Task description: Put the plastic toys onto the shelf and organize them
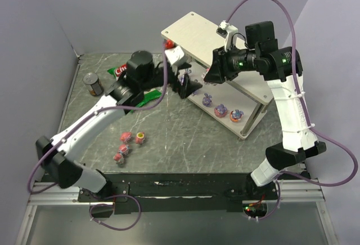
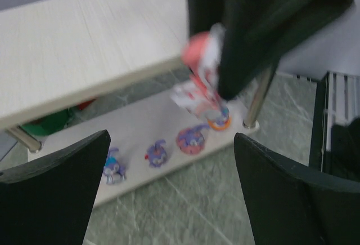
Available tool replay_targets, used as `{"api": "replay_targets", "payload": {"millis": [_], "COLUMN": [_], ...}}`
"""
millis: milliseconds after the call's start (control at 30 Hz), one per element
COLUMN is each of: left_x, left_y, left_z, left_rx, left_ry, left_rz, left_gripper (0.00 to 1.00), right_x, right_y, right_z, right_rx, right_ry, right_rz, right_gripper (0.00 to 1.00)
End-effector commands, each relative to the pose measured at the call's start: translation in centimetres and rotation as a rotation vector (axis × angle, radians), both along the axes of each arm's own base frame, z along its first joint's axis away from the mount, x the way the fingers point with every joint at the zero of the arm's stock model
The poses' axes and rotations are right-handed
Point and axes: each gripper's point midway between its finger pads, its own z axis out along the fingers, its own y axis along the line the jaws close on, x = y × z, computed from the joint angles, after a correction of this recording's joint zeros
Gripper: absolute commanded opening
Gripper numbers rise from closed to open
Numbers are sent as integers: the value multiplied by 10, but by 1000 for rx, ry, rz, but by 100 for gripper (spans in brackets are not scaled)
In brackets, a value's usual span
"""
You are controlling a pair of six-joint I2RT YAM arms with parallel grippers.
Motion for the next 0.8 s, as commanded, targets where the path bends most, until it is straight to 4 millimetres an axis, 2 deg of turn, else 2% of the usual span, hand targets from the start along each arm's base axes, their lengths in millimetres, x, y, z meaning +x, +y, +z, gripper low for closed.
{"api": "replay_targets", "payload": {"millis": [0,100,367,500,767], "left_x": [-43,-42,-49,-50,-49], "left_y": [26,36,27,14,7], "left_z": [17,18,24,19,17], "left_rx": [-27,-33,-26,10,25], "left_ry": [-180,-220,-268,-290,-321], "left_rz": [-28,17,-21,-37,-19], "left_gripper": [97,96,96,96,96], "right_x": [-20,-29,-42,-41,-35], "right_y": [19,23,34,41,51], "right_z": [34,37,25,23,17], "right_rx": [157,184,178,183,172], "right_ry": [-7,5,50,67,92], "right_rz": [58,93,126,131,134], "right_gripper": [0,0,0,0,0]}}
